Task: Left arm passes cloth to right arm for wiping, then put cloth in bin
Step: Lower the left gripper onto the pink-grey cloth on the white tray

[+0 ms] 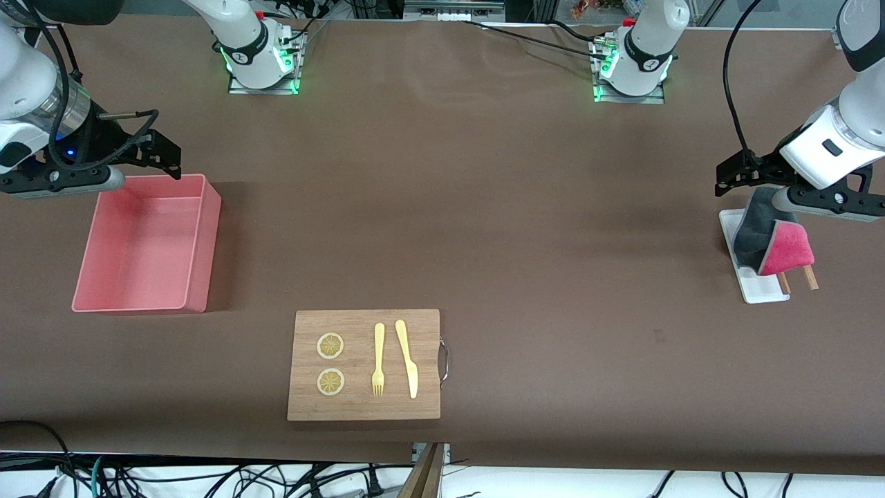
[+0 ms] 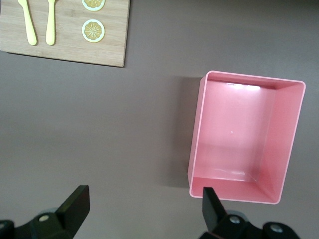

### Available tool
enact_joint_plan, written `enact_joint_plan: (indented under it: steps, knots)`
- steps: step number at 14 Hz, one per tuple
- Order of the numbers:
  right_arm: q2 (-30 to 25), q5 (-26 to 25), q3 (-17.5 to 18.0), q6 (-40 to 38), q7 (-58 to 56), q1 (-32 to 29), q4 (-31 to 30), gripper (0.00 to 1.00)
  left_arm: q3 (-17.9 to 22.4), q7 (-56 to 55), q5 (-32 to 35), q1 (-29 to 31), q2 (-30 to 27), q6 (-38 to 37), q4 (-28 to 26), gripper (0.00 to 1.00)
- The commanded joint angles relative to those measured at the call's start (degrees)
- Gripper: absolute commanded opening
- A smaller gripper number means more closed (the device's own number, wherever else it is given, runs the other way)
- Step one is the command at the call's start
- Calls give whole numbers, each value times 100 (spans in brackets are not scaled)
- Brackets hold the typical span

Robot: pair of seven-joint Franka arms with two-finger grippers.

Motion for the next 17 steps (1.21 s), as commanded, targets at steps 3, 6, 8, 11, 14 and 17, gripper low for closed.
enact_joint_plan:
  steps: [3, 6, 8, 11, 14, 17]
  knots:
    - [23, 15, 5, -313, -44, 9, 91, 99, 43, -27, 42, -46, -138, -43, -130, 100]
    - [32, -3, -4, -340, -53, 9, 65, 100, -9, -44, 51, -64, -121, -193, -103, 100]
    - [32, -12, -13, -367, -53, 0, 73, 100, -10, -45, 51, -55, -77, -193, -95, 100]
    - [32, -3, -4, -367, -44, 9, 91, 99, 8, -45, 15, -55, 247, -220, 299, 100]
    - [32, -3, -4, -341, -53, 18, 117, 100, 34, 43, 408, -38, 459, -343, 441, 100]
    - [40, -3, -4, -305, -53, 9, 117, 100, 25, 847, 1655, -29, 652, -395, 407, 100]
